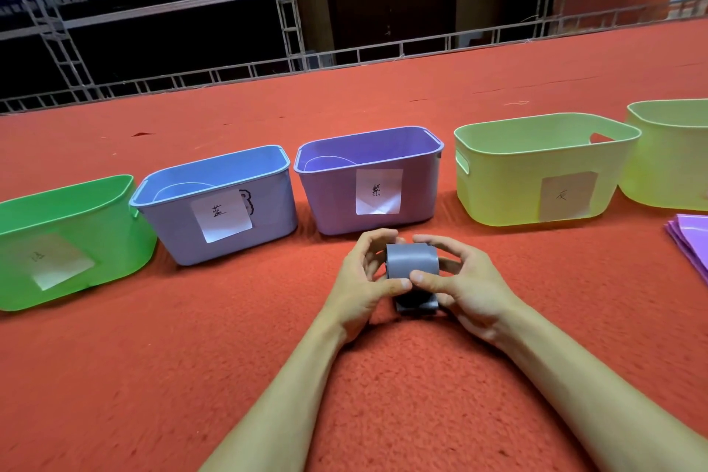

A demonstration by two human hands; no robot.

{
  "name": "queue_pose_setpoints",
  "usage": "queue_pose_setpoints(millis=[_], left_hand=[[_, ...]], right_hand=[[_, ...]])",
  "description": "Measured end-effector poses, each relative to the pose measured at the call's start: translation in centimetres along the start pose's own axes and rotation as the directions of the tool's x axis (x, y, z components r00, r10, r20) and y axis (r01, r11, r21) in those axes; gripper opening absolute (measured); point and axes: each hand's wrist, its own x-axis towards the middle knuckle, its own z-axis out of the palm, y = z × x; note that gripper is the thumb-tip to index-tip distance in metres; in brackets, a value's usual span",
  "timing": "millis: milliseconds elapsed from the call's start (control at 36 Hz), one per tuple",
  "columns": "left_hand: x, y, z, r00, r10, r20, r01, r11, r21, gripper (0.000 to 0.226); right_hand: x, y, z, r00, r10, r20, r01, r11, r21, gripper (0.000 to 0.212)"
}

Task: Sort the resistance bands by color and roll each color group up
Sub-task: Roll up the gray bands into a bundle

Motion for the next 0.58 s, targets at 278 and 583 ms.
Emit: queue_pose_setpoints(millis=[278, 583], left_hand=[[-0.2, 1.0, 0.6, 0.986, -0.168, -0.004, 0.167, 0.985, -0.050, 0.051], [-0.6, 1.8, 0.7, 0.990, -0.140, 0.010, 0.140, 0.989, -0.052, 0.046]], right_hand=[[0.4, 0.2, -0.7, 0.993, -0.114, 0.003, 0.114, 0.993, -0.035, 0.060], [0.8, 0.5, -1.7, 0.978, -0.199, 0.069, 0.204, 0.975, -0.082, 0.067]])
